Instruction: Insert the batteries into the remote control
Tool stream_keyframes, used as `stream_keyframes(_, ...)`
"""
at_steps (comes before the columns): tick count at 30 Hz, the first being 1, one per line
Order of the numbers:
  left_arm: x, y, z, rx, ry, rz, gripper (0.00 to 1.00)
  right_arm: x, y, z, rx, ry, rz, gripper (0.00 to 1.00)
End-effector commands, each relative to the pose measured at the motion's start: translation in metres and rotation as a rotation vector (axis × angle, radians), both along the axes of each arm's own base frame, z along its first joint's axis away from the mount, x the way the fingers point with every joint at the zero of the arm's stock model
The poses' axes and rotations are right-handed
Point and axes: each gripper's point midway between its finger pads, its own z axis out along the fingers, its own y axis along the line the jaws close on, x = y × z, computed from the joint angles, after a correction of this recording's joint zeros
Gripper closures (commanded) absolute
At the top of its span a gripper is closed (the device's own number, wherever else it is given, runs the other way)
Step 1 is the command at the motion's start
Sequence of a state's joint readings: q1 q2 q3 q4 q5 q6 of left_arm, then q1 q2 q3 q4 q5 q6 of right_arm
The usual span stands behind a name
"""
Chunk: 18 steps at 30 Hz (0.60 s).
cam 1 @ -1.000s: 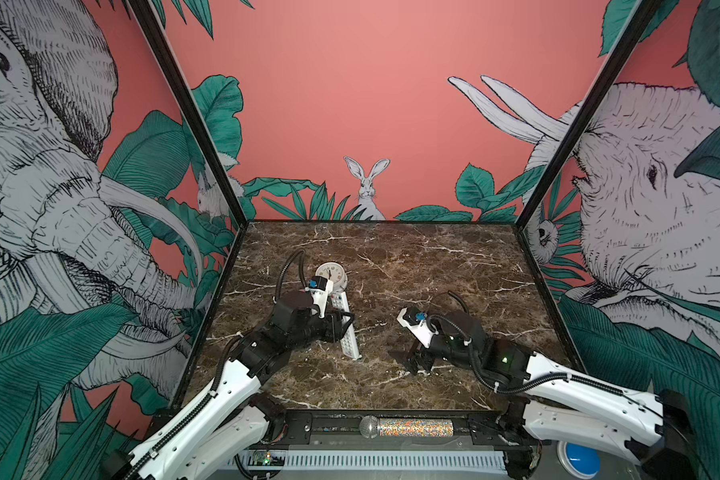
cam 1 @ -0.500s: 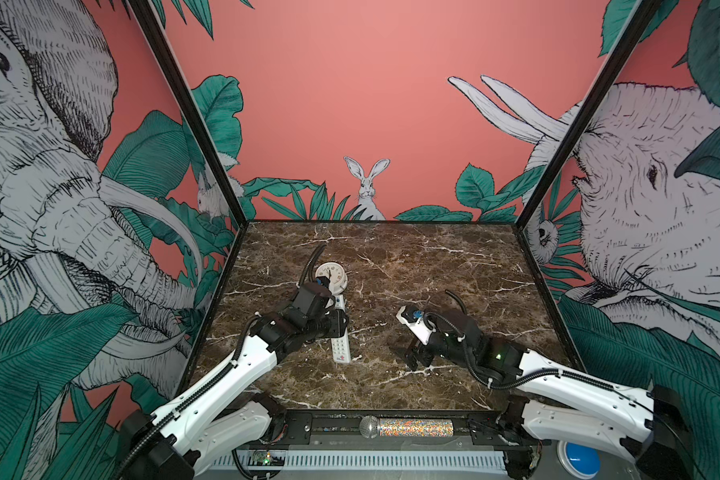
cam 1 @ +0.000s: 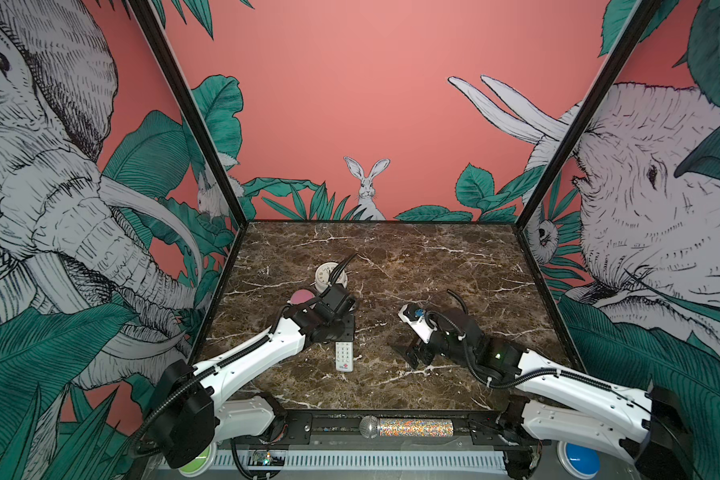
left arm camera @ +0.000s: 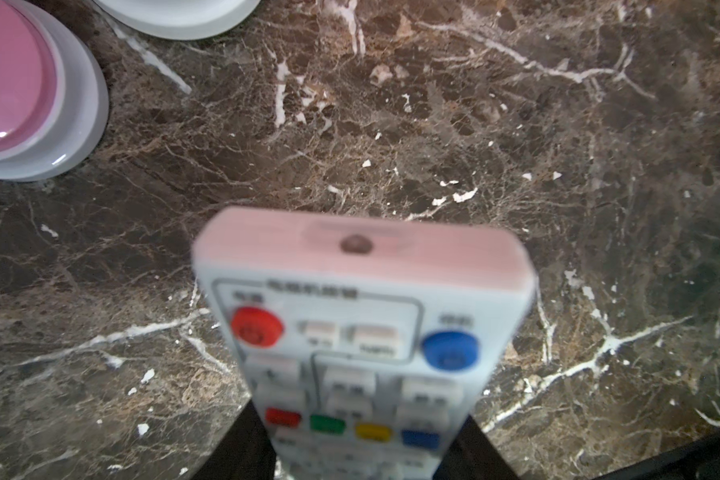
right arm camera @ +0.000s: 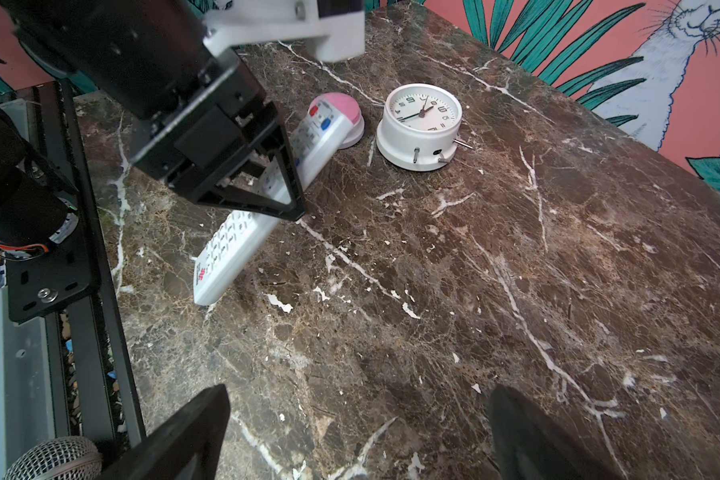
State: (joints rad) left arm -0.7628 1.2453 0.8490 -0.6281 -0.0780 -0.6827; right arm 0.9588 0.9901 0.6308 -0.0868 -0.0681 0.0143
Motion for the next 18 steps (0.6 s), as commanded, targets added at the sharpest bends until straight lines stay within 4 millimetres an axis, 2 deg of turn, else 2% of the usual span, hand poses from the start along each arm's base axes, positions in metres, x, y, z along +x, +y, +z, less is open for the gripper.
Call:
stream_keyframes(1, 0.008, 0.001, 0.005, 0.006, -0.021, 0.049, 1.00, 0.001, 0.002, 0.003, 0.029, -0.010, 0.008, 0.01)
stream_keyframes(12, 0.010, -0.003, -0.019, 0.044, 0.033, 0.069, 1.00, 0.004, 0.002, -0.002, 0.028, 0.006, 0.007, 0.01)
stream_keyframes(18, 0.012, -0.004, -0.025, 0.057, 0.043, 0.076, 1.00, 0.006, 0.002, -0.004, 0.030, 0.010, 0.006, 0.01)
